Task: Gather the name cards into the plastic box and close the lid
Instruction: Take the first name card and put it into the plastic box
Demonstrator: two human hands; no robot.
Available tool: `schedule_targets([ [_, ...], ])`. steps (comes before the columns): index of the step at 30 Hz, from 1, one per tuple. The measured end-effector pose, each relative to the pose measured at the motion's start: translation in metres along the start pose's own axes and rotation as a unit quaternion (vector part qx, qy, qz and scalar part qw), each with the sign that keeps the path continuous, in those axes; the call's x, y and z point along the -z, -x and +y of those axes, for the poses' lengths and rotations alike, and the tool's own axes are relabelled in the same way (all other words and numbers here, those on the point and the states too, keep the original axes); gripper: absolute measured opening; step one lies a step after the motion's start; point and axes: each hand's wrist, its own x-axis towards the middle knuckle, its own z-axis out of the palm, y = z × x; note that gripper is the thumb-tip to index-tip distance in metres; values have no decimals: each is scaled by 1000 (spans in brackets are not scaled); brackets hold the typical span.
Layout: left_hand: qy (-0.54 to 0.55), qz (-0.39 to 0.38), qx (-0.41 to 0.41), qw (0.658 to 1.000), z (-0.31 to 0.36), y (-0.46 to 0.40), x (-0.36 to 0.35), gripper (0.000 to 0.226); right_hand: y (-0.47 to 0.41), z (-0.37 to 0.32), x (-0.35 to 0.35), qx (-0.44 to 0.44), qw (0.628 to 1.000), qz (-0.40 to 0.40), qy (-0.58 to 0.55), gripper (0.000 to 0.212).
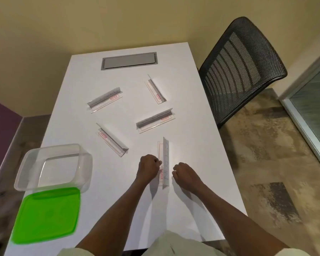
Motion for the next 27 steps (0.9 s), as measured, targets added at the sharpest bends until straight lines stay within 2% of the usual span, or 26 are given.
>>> schedule_targets([
  [4,24,-15,41,999,6,3,-2,25,-1,-8,1,-63,995,-32,-66,36],
  [7,26,-23,42,999,7,1,-8,23,-2,-12,-1,-69,991,-62,-92,44],
  [12,-7,-42,38,998,9,2,-11,17,-4,-15,-1,-99,981,-98,-132,42],
  [17,-65,-28,29,997,14,3,-9,39,-5,-16,2,-130,969,-126,-167,31],
  [20,-42,3,38,998,14,1,-5,42,-6,-14,6,-138,964,-125,-191,35],
  [23,20,19,65,997,10,-5,0,29,-8,-12,9,-151,951,-118,-241,42],
  [27,103,58,97,988,7,-13,6,25,-13,-14,10,-199,907,-117,-351,41],
])
